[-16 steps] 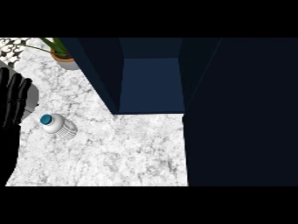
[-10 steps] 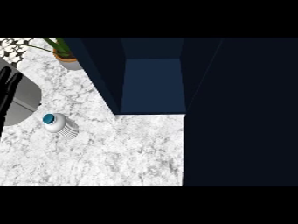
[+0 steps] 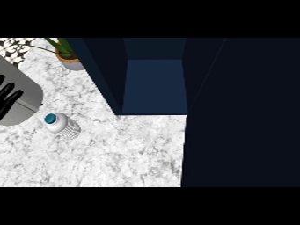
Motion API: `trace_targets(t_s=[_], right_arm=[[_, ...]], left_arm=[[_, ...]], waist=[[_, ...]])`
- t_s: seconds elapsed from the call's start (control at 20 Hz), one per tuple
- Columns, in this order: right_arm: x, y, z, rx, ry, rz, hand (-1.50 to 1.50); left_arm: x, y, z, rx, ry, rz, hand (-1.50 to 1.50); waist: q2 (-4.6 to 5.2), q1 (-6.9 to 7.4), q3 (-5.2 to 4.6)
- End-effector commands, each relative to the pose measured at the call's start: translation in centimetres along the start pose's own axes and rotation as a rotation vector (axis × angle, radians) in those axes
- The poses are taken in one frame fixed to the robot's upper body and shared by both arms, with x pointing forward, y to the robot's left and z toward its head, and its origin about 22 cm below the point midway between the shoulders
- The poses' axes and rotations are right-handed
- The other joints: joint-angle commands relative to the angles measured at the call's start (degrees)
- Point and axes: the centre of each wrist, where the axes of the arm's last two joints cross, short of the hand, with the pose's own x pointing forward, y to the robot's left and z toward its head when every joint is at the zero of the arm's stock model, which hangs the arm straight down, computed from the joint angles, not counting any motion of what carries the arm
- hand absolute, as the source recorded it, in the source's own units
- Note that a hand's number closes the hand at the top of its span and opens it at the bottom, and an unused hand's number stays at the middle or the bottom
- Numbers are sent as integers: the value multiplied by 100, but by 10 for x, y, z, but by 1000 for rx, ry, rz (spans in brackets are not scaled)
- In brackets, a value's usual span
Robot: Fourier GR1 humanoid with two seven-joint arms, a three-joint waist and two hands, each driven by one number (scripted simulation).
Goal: Pick up the bottled water, place it into the cabinet and close the cabinet
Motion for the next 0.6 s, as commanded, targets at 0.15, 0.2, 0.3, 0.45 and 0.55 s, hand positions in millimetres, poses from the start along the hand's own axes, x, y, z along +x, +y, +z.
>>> trace_targets(t_s=[0.15, 0.2, 0.3, 0.45, 0.55], right_arm=[[36, 3, 24, -4, 24, -19, -150], [41, 4, 42, 8, 40, -16, -150], [34, 4, 45, 5, 23, -8, -150], [26, 2, 46, 18, 43, 6, -150], [33, 4, 59, 15, 38, -6, -150]], left_arm=[[8, 10, 32, 9, 55, 8, -150], [5, 14, 28, 8, 73, -12, -150], [-3, 9, 25, 37, 65, 1, -150], [-14, 22, 28, 24, 89, -28, -150], [-14, 26, 26, 36, 88, -12, -150]], waist=[[2, 49, 3], [-5, -4, 4], [-2, -6, 4], [4, -15, 3], [-1, -51, 3]])
